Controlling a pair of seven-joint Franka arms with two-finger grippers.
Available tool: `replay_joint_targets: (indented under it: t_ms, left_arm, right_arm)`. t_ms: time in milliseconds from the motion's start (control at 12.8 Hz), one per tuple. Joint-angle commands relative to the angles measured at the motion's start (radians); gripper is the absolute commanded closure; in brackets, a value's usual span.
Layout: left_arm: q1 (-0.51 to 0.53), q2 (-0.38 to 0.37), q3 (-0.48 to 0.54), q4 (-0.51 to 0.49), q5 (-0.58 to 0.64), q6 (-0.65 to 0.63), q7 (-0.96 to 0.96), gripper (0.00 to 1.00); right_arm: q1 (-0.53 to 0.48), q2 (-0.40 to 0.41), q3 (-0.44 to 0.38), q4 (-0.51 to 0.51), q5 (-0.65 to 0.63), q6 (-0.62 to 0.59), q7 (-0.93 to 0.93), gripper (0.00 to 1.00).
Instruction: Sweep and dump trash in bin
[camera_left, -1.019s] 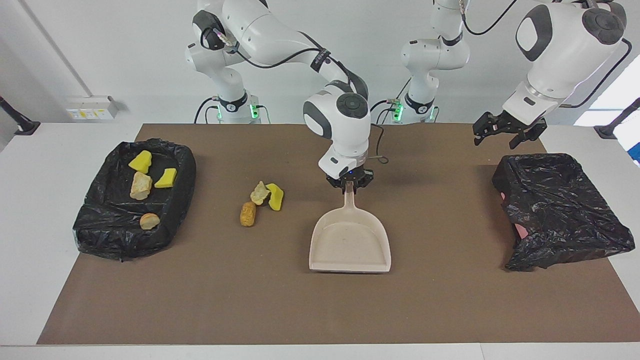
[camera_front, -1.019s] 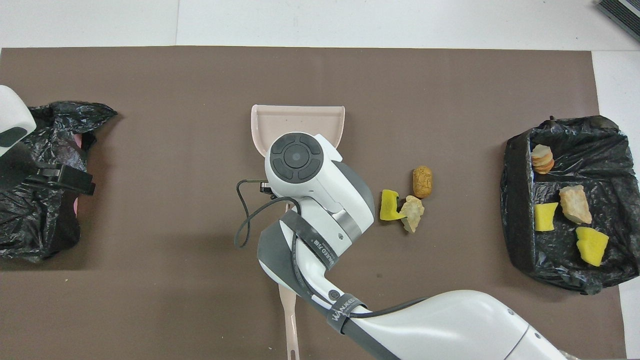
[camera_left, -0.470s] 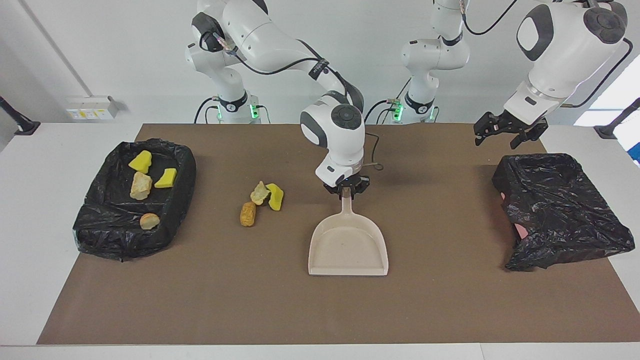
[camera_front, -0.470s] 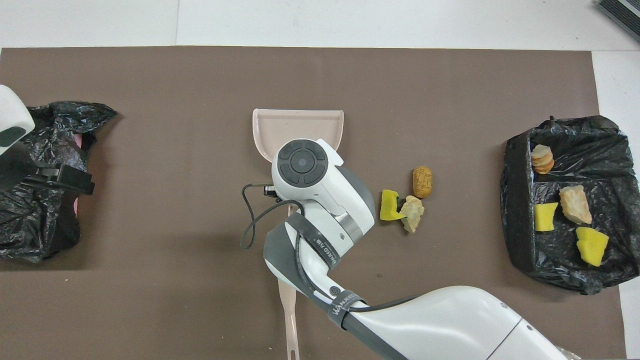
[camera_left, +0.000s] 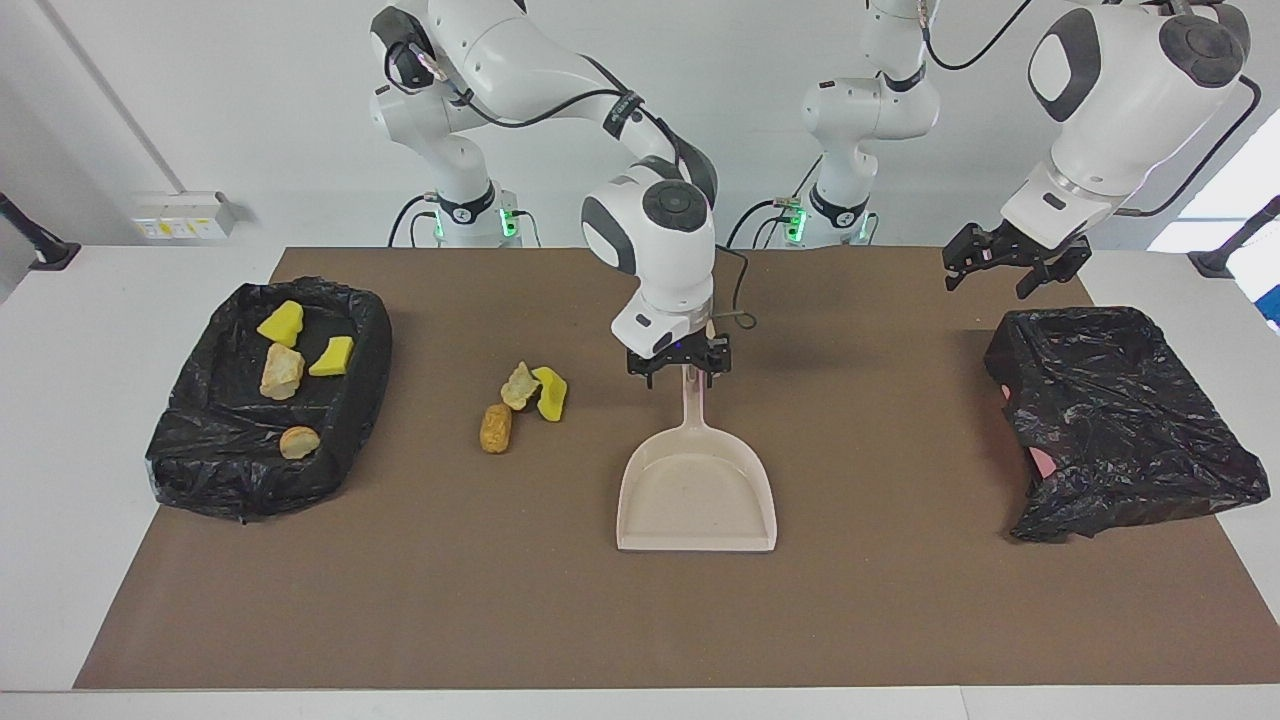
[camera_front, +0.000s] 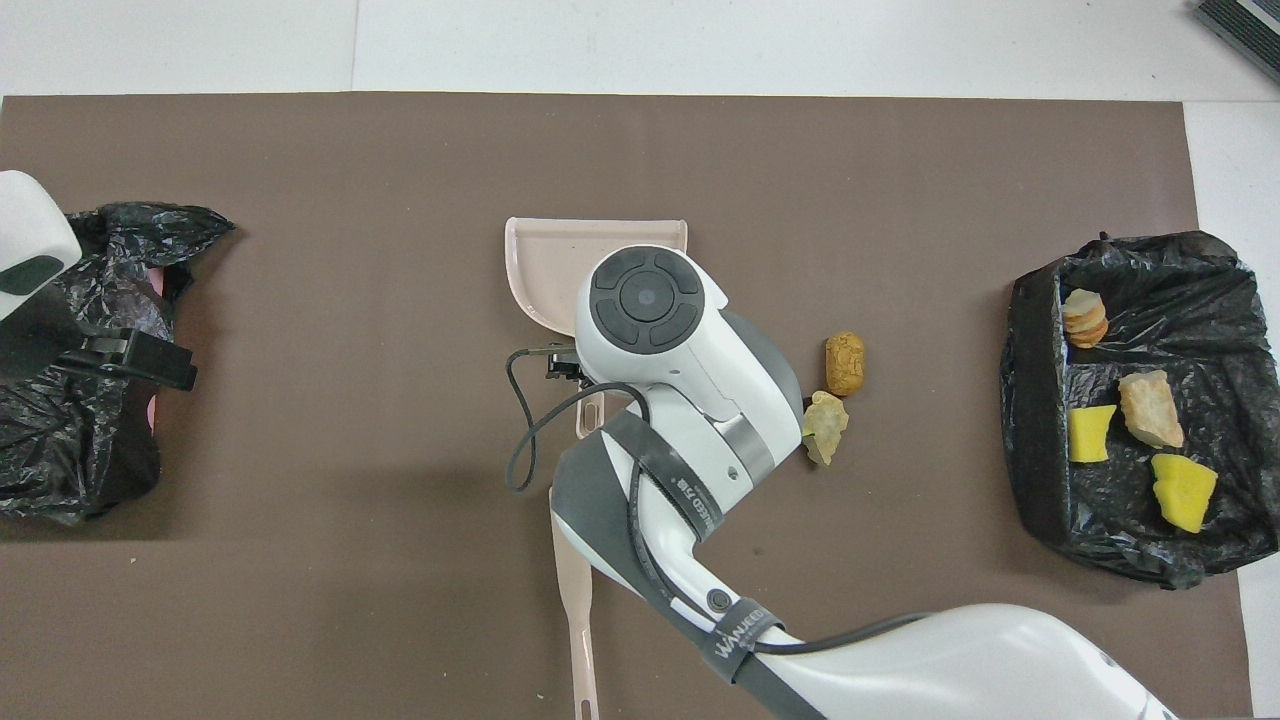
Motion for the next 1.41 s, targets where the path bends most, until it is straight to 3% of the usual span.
replay_joint_targets:
  t_ms: [0,235,470,548,784,1019,1332]
  left_arm:
    - [-0.019,0.006,-0.005,0.006,0.011,0.046,0.010,0.00]
    - [-0.066,0.041,-0.005,0.002,0.008,0.115,0.006,0.00]
    - [-0.114,0.101,-0.007,0.015,-0.010,0.169,-0.008,0.00]
    - [-0.146,0.127,-0.007,0.015,-0.020,0.197,-0.033,0.00]
    - [-0.242,0.193,-0.007,0.021,-0.020,0.276,-0.128,0.00]
    - [-0.344,0.290,-0.007,0.037,-0.020,0.396,-0.246,0.00]
    - [-0.459,0.354,-0.007,0.028,-0.029,0.511,-0.345,0.00]
  right_arm:
    - [-0.012,-0.182,0.014,-0.107,0.084,-0.118,-0.058,0.00]
    - [0.052,-0.355,0.021,-0.288,0.141,-0.161,-0.072,0.00]
    - [0.125,-0.498,0.021,-0.493,0.248,-0.128,-0.073,0.00]
    - [0.146,-0.510,0.021,-0.544,0.265,-0.088,-0.063,0.00]
    - [0.240,-0.474,0.021,-0.638,0.267,0.047,-0.021,0.00]
    - [0.284,-0.387,0.021,-0.649,0.267,0.186,0.008,0.00]
    - [0.315,-0.351,0.021,-0.684,0.265,0.265,0.032,0.00]
